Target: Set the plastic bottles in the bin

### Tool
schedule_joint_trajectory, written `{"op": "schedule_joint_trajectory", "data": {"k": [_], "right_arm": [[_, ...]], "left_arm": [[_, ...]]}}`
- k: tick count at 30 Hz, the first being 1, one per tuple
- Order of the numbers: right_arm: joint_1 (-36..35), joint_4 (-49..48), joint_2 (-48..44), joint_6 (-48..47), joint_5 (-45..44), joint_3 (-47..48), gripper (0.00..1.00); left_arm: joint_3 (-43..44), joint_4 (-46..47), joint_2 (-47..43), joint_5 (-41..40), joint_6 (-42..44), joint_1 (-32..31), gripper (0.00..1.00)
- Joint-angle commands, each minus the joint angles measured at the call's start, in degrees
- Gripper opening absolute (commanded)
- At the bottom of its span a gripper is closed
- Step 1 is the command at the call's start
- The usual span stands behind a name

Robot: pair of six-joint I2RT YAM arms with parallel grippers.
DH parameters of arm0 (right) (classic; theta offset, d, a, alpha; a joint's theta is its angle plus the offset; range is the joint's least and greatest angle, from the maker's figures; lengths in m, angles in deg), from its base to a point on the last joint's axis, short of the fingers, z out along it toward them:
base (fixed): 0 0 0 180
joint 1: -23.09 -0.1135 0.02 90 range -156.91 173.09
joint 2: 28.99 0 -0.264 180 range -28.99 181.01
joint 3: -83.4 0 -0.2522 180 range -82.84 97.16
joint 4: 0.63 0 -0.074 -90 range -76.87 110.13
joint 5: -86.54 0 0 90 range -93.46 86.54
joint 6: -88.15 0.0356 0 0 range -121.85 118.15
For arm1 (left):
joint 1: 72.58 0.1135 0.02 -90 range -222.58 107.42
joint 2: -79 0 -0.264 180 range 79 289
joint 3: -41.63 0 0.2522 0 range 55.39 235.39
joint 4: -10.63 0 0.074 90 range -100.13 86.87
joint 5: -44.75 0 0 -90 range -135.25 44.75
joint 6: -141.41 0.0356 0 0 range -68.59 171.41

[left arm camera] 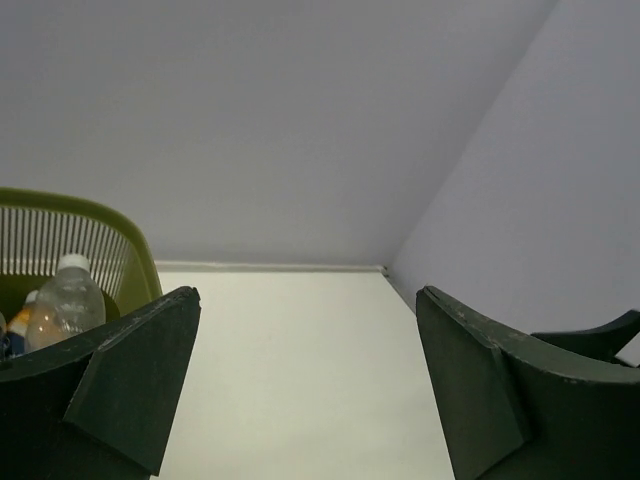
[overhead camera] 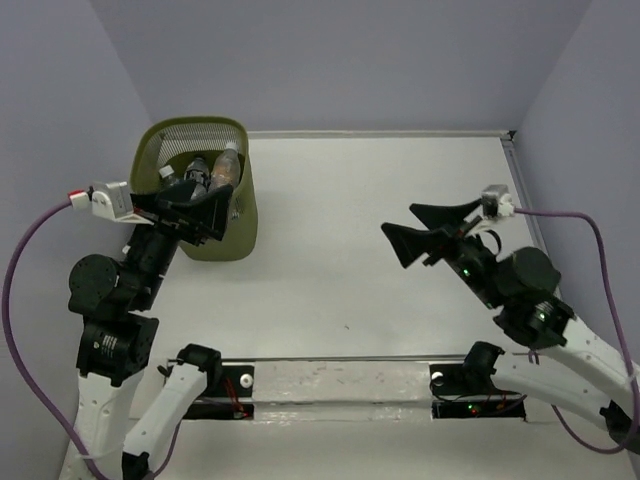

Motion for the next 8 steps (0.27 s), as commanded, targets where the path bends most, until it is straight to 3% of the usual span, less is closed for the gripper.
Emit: {"op": "schedule_joint_trajectory", "data": {"k": [1,4,8], "right_arm": [[-0.5,18.3,-15.4,6.6,-5.6,-4.9,1.00],[-0.5,22.2,-24.9,8.6,-7.1,-7.5,1.00],[-0.5,24.4,-28.2,9.1,-6.6,-9.5,1.00]], "left_arm": [[-7.0,-1.3,-4.5,9.2,0.4,-0.3,0.99],[-11.3,-2.8,-7.5,11.3,0.1,-0.3,0.99],[-15.1,-3.8,-13.0,12.1,-1.0,-0.3,0.99]]}}
